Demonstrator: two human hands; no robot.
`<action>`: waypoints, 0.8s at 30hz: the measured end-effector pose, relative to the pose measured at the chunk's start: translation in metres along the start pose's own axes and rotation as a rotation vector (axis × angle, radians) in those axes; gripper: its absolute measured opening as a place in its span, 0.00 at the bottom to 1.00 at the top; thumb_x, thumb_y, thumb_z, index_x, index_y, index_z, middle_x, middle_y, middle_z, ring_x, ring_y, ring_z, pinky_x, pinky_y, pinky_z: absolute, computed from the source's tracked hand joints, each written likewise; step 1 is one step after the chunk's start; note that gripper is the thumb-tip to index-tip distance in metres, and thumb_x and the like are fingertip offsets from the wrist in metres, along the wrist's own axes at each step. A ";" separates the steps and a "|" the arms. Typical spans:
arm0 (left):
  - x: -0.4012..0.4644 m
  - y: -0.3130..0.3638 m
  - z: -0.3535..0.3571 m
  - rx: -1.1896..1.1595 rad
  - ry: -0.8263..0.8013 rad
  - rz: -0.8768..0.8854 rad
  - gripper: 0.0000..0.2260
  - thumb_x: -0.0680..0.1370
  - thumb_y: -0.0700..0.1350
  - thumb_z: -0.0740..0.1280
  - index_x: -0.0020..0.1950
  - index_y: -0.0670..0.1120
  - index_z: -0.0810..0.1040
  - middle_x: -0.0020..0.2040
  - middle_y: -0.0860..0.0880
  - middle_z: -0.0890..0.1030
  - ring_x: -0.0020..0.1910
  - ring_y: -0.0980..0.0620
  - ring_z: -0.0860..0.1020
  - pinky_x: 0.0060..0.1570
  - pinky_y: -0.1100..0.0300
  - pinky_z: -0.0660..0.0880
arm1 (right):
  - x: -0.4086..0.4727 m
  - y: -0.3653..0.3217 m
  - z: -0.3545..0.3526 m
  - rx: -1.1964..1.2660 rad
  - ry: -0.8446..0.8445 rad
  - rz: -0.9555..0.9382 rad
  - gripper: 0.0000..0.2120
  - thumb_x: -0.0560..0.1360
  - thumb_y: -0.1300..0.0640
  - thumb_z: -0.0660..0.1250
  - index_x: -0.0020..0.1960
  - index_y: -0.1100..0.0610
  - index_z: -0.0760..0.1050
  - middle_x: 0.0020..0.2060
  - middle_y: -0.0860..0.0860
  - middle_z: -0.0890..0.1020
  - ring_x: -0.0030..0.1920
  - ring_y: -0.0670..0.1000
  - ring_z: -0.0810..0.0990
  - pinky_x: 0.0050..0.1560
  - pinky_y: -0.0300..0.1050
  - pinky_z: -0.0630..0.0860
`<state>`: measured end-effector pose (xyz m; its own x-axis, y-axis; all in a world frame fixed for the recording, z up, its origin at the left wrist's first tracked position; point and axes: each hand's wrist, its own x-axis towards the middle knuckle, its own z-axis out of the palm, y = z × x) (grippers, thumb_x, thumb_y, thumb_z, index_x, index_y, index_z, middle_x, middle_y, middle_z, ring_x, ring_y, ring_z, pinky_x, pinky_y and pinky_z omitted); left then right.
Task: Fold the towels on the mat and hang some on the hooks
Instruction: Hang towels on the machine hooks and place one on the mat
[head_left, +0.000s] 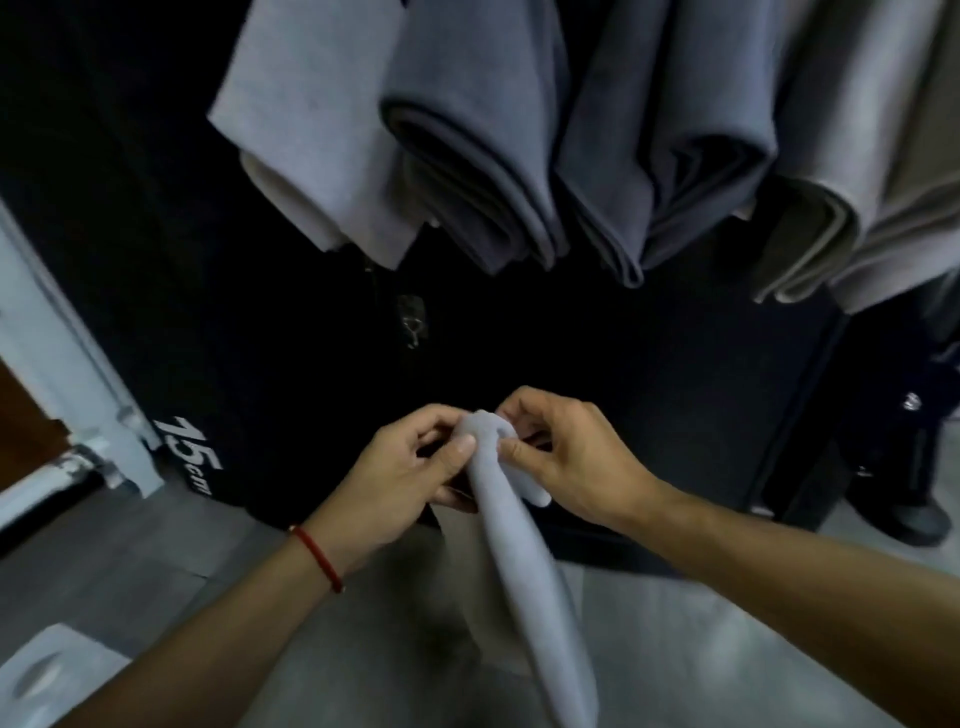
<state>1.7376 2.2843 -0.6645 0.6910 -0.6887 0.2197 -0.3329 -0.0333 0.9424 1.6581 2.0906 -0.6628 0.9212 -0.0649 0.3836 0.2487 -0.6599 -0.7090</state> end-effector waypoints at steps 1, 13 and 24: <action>0.003 -0.003 -0.012 0.064 0.017 0.012 0.09 0.79 0.44 0.67 0.58 0.42 0.79 0.48 0.41 0.85 0.47 0.46 0.85 0.44 0.50 0.83 | 0.008 -0.002 0.002 -0.027 -0.032 -0.011 0.03 0.79 0.55 0.71 0.51 0.49 0.78 0.45 0.44 0.84 0.49 0.43 0.83 0.51 0.48 0.82; 0.109 -0.018 -0.106 0.559 0.287 0.096 0.08 0.79 0.37 0.67 0.56 0.45 0.83 0.49 0.51 0.83 0.49 0.56 0.80 0.48 0.71 0.71 | 0.109 0.013 0.039 -0.143 0.267 0.087 0.06 0.81 0.51 0.64 0.57 0.48 0.75 0.45 0.48 0.82 0.46 0.51 0.80 0.47 0.48 0.77; 0.161 -0.074 -0.090 0.568 0.578 0.050 0.07 0.76 0.38 0.64 0.43 0.48 0.79 0.41 0.52 0.81 0.40 0.56 0.76 0.37 0.72 0.65 | 0.141 0.046 0.093 -0.876 0.487 -0.019 0.12 0.69 0.66 0.74 0.50 0.57 0.80 0.49 0.57 0.75 0.34 0.56 0.70 0.37 0.49 0.70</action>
<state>1.9315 2.2412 -0.6762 0.8372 -0.2216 0.5000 -0.5398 -0.4819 0.6902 1.8271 2.1212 -0.6963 0.6478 -0.2185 0.7298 -0.2265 -0.9699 -0.0893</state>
